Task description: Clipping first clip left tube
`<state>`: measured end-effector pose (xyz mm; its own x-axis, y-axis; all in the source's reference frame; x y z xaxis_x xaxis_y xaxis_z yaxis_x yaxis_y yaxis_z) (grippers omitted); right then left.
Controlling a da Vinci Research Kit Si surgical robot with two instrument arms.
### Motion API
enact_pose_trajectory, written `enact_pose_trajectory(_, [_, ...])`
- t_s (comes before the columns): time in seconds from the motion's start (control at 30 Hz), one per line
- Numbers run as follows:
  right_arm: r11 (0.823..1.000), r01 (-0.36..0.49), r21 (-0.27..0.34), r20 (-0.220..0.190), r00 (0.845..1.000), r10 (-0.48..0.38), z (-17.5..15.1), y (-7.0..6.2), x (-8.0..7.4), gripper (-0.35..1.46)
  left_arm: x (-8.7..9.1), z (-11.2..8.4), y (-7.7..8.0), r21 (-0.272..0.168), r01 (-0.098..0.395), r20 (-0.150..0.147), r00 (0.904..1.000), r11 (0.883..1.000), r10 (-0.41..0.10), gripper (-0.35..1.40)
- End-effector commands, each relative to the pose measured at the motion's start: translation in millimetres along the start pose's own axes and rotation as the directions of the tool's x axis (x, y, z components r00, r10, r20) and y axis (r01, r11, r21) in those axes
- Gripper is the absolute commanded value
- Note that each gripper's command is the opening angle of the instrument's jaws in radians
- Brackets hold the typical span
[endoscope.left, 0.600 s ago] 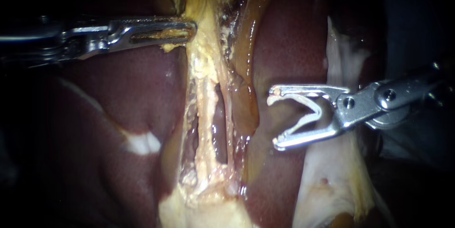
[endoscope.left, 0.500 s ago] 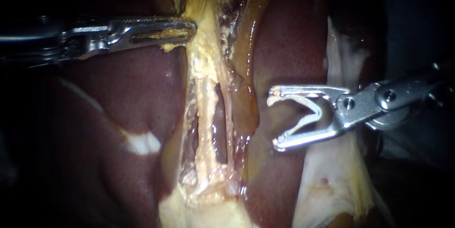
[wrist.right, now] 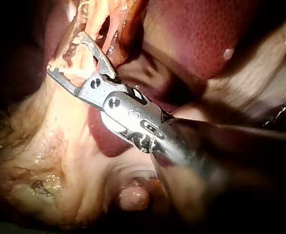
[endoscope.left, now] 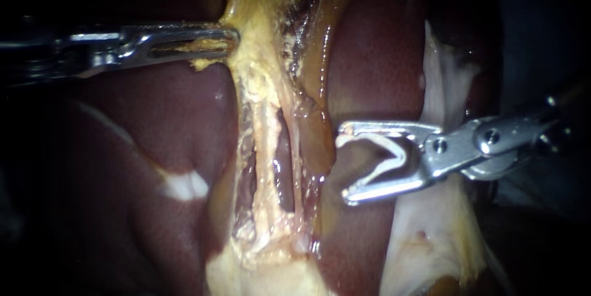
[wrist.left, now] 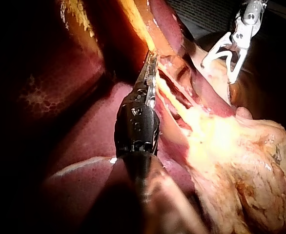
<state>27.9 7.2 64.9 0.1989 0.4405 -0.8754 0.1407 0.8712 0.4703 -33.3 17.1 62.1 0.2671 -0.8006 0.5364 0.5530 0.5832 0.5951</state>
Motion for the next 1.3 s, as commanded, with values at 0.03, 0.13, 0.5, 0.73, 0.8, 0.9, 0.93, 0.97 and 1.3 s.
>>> enact_pose_trajectory(0.03, [1.000, -0.006, 0.003, 0.007, 1.000, 0.006, 0.7, 0.1, -0.5, 0.58, -0.1, -0.2, -0.2, -0.003, 0.000, 0.005, 1.0000, 1.000, 0.000, -0.35])
enact_pose_trajectory(0.13, [1.000, -0.031, 0.005, 0.016, 0.999, 0.031, 2.7, 0.5, -2.1, 0.58, -0.3, -0.9, -0.7, -0.002, 0.003, 0.011, 0.9999, 1.000, -0.003, -0.35])
enact_pose_trajectory(0.5, [0.994, -0.113, -0.015, 0.058, 0.992, 0.113, 5.0, 2.9, -5.2, 0.57, -1.3, -3.3, -2.1, 0.003, 0.012, 0.028, 0.9995, 1.000, -0.012, -0.35])
enact_pose_trajectory(0.73, [0.986, -0.162, -0.032, 0.092, 0.982, 0.165, 6.0, 3.9, -6.5, 0.56, -1.9, -4.0, -3.8, 0.018, 0.017, 0.042, 0.9990, 1.000, -0.018, -0.35])
enact_pose_trajectory(0.8, [0.983, -0.177, -0.037, 0.100, 0.979, 0.180, 6.6, 4.0, -7.0, 0.56, -2.1, -4.3, -4.3, 0.022, 0.019, 0.047, 0.9987, 1.000, -0.020, -0.35])
enact_pose_trajectory(0.9, [0.982, -0.186, -0.043, 0.106, 0.976, 0.189, 7.3, 4.3, -7.6, 0.56, -2.5, -4.8, -4.8, 0.027, 0.021, 0.054, 0.9983, 0.999, -0.023, -0.35])
enact_pose_trajectory(0.93, [0.980, -0.196, -0.046, 0.111, 0.974, 0.200, 7.6, 4.4, -7.9, 0.56, -2.7, -5.0, -5.0, 0.028, 0.022, 0.056, 0.9981, 0.999, -0.024, -0.35])
enact_pose_trajectory(0.97, [0.980, -0.195, -0.047, 0.114, 0.973, 0.199, 7.9, 4.5, -8.2, 0.56, -2.9, -5.1, -5.1, 0.029, 0.023, 0.059, 0.9979, 0.999, -0.025, -0.35])
enact_pose_trajectory(1.3, [0.975, -0.217, -0.039, 0.126, 0.967, 0.220, 10.4, 5.1, -9.7, 0.56, -3.2, -5.6, -5.6, 0.033, 0.025, 0.064, 0.9976, 0.999, -0.028, -0.35])
